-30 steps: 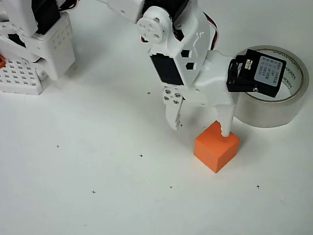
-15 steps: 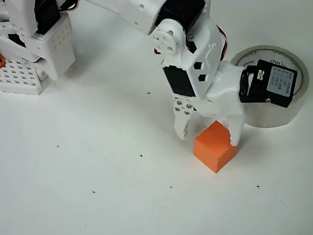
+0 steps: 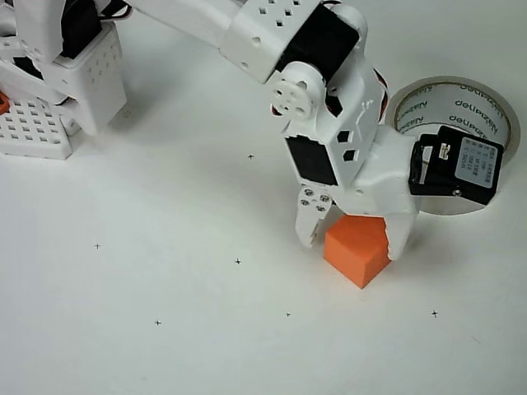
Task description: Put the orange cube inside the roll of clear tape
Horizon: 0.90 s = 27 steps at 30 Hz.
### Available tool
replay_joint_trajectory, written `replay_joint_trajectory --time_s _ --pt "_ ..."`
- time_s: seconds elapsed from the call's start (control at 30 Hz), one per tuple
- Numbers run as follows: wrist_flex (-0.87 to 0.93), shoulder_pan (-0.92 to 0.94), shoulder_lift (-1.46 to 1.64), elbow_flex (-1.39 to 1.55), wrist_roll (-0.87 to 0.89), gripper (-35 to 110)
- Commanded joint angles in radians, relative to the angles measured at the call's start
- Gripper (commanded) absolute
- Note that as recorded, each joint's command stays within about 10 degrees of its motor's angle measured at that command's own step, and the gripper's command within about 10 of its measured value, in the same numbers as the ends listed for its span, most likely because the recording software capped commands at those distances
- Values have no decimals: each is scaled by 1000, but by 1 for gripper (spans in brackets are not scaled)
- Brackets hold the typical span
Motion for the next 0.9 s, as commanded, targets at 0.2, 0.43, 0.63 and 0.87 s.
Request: replay_joint_trajectory --time_s 0.2,0.43,0.63,0.87 --pt "-12 -23 17 -78 -15 35" --pt "-12 -31 20 -78 -11 18" --pt "-8 -58 55 -80 -15 18" --pt "-6 -77 155 -80 -37 18"
